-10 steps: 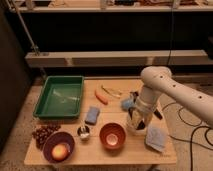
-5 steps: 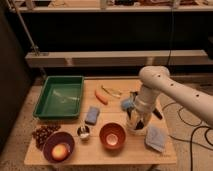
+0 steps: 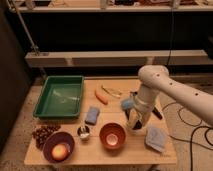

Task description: Place eraser in paper cup

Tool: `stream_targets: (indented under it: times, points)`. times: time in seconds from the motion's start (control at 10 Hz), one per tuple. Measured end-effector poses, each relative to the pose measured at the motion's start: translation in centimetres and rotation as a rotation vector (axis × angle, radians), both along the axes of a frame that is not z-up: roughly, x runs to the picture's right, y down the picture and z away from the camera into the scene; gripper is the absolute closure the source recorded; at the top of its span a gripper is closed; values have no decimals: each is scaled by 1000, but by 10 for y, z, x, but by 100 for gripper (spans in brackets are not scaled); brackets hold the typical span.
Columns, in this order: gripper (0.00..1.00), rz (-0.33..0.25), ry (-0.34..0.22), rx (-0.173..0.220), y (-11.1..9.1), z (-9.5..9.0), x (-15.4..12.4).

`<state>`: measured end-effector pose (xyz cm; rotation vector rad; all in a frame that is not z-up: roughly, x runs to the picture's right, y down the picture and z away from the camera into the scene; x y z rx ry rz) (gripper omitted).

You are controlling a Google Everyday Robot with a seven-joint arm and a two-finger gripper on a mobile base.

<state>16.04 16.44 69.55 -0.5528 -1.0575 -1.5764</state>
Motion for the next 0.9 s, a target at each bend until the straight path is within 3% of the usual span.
stream_targets:
  times: [0.4, 0.9]
  points:
    - [20, 2, 13, 21, -6, -6, 3]
    - [20, 3, 14, 20, -5, -6, 4]
